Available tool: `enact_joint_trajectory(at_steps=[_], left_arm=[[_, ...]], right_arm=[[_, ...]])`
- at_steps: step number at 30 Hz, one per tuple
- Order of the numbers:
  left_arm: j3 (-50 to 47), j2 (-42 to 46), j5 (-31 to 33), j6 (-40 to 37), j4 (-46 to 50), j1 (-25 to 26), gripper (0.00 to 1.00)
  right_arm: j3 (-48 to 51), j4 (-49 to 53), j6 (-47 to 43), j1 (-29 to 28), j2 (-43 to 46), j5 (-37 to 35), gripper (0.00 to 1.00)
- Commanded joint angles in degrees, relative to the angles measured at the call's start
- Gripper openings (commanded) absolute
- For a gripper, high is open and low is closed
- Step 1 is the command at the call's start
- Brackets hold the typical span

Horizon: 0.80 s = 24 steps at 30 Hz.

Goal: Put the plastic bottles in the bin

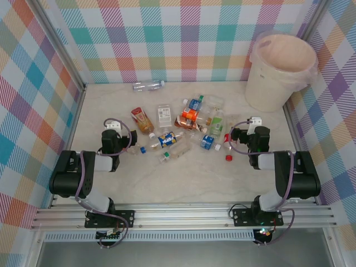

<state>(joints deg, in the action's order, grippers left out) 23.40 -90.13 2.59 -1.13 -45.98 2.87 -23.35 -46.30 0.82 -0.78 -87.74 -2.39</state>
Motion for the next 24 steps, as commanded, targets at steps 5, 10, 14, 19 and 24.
enact_joint_trajectory(at_steps=[5,10,14,19,24], left_arm=[[1.1,0.4,0.0,-0.8,0.4,0.4,1.0],[1.1,0.4,-0.1,-0.8,0.4,0.4,1.0],[1.2,0.4,0.0,-0.8,0.4,0.4,1.0],[1.1,0.4,0.3,-0.9,0.4,0.6,1.0],[3.3,2.4,0.2,-0.9,5.9,0.6,1.0]], right_arm=[[0.2,-1.9,0.3,-0.3,-0.2,0.0,1.0],[0.2,-1.9,0.3,-0.2,-0.2,0.0,1.0],[0.1,-1.8,0.2,-0.2,-0.2,0.0,1.0],[0.2,-2.0,0.2,-0.2,-0.1,0.0,1.0],[0.3,-2.1,0.2,-0.3,-0.1,0.0,1.0]])
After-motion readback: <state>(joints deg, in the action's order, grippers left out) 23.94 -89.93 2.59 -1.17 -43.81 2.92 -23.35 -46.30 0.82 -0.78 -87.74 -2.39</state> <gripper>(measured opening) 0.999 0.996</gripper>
